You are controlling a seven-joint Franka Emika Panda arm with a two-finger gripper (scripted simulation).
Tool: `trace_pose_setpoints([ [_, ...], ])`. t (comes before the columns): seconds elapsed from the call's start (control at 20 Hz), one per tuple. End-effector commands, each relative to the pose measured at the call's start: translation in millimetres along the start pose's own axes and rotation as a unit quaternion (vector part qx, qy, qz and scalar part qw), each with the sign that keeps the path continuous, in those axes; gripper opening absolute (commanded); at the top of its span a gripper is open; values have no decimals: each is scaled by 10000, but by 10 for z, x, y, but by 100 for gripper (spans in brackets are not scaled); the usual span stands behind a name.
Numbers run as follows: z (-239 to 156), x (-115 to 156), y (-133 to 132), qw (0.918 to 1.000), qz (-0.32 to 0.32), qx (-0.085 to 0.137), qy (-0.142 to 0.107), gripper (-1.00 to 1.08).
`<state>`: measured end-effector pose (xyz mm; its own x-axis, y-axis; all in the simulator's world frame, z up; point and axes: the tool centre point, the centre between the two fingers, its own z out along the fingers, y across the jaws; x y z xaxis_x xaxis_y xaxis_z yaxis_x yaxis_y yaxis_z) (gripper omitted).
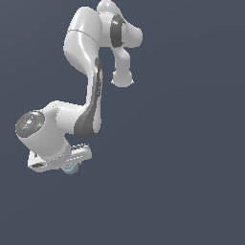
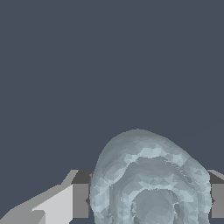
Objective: Pick up the object and move it to a goal position.
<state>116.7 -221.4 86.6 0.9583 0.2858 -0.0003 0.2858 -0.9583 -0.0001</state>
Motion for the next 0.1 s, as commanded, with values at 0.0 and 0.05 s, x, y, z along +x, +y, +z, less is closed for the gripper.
trace_pose_setpoints([
  [0.0,-4,7,12,10000,-4,1,1,-100],
  [0.05,-4,8,12,10000,-4,1,1,-100],
])
